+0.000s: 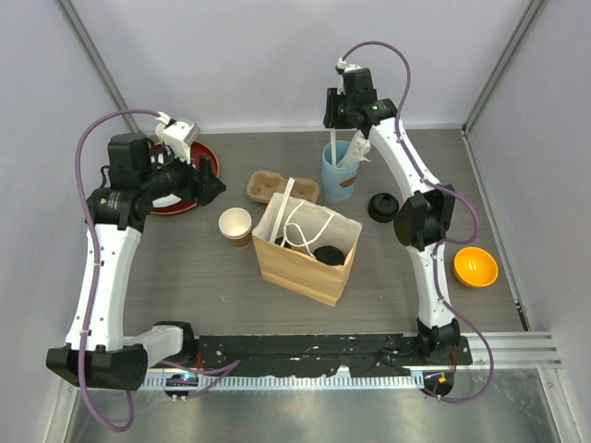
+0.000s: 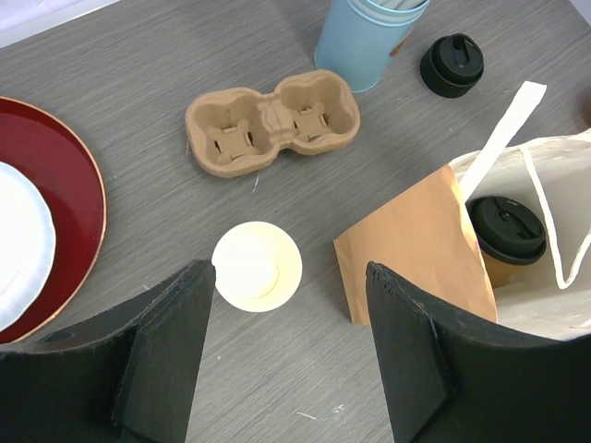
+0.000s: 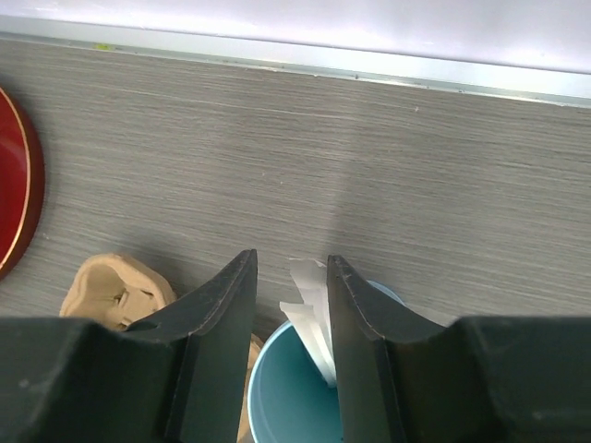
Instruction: Pack the takeout coffee
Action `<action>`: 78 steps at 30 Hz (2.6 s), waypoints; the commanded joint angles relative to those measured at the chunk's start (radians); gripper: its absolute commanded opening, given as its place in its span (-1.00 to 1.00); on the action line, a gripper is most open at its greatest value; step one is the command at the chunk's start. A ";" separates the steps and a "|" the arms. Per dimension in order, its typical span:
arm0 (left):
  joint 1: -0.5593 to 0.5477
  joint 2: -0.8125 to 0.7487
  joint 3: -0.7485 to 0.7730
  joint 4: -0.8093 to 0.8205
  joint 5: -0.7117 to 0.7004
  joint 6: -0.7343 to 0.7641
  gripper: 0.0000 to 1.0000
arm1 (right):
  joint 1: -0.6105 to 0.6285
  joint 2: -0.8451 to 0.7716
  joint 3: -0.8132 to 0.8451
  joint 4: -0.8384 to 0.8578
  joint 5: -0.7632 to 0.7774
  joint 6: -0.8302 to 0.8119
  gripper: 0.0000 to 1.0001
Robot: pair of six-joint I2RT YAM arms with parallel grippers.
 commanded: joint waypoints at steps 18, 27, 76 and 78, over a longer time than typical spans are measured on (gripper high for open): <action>0.005 -0.027 -0.004 0.008 0.010 0.009 0.40 | 0.013 -0.035 0.054 0.085 0.050 -0.103 -0.98; 0.005 -0.033 -0.009 0.011 0.007 0.010 0.40 | 0.013 -0.119 0.031 0.100 0.051 -0.142 -0.98; 0.028 -0.078 -0.074 0.049 0.017 -0.027 0.41 | 0.312 -0.877 -0.678 0.384 -0.534 0.198 -0.98; 0.029 -0.079 -0.077 0.049 0.014 -0.027 0.41 | 0.312 -0.857 -0.661 0.365 -0.533 0.186 -0.98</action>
